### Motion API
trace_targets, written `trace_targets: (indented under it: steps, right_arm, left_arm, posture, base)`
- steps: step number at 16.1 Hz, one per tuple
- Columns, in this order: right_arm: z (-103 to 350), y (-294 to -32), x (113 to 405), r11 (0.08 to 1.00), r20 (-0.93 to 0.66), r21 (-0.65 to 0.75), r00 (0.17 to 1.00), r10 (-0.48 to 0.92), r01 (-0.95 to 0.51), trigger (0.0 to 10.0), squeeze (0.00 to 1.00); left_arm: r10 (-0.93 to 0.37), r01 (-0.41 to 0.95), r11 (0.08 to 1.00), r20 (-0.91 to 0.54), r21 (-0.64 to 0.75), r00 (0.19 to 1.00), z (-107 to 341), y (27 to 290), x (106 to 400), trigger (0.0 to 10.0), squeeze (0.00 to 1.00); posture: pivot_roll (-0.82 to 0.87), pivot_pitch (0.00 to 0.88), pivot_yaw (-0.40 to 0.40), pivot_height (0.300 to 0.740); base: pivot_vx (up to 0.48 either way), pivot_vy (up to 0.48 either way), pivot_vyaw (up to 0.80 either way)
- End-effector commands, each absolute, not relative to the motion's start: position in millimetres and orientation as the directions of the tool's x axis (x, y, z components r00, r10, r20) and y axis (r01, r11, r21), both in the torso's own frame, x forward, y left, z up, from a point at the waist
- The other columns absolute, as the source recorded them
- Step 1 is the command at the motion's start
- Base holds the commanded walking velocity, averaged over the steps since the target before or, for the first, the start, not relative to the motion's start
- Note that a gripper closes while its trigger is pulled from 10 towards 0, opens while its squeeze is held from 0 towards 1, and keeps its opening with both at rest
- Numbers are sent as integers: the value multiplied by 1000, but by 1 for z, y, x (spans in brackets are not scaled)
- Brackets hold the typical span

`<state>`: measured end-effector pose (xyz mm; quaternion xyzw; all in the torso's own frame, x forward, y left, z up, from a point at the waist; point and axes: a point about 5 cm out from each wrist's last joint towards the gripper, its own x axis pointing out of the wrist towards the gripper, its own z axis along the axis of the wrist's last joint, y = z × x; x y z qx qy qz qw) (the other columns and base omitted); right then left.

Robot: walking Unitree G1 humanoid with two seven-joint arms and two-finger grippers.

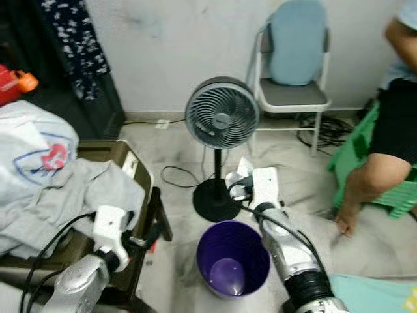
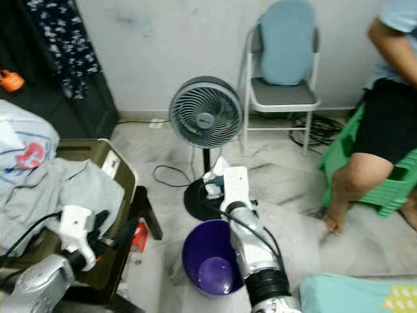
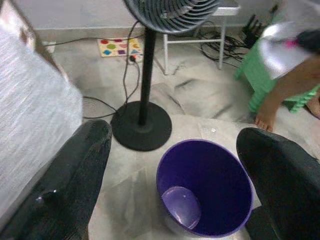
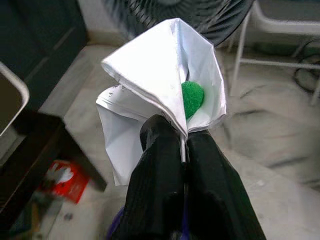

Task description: Clean up the room

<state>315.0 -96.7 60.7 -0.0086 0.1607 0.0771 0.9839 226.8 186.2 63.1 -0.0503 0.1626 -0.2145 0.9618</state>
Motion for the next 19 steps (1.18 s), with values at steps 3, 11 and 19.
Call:
trace_targets:
  steps: [3, 11, 19]
  right_arm:
    - [43, -89, 311, 988, -415, 50, 897, 151, -143, 10000, 0]
    - [22, -24, 296, 940, -572, 230, 746, 341, -253, 10000, 0]
    - [71, -116, 331, 989, -335, -14, 932, 137, -150, 10000, 0]
  left_arm:
    - [-531, 519, 844, -360, -139, 768, 57, 182, 225, 10000, 0]
    - [-419, 413, 907, -265, -81, 868, 78, 184, 229, 10000, 0]
    - [-236, 229, 972, -190, -62, 953, 82, 193, 247, 10000, 0]
  posture:
    - [-153, 89, 90, 740]
    - [-98, 118, 67, 740]
    - [-152, 101, 54, 740]
  base:
    - [0, 0, 0]
    - [0, 0, 0]
    - [0, 0, 0]
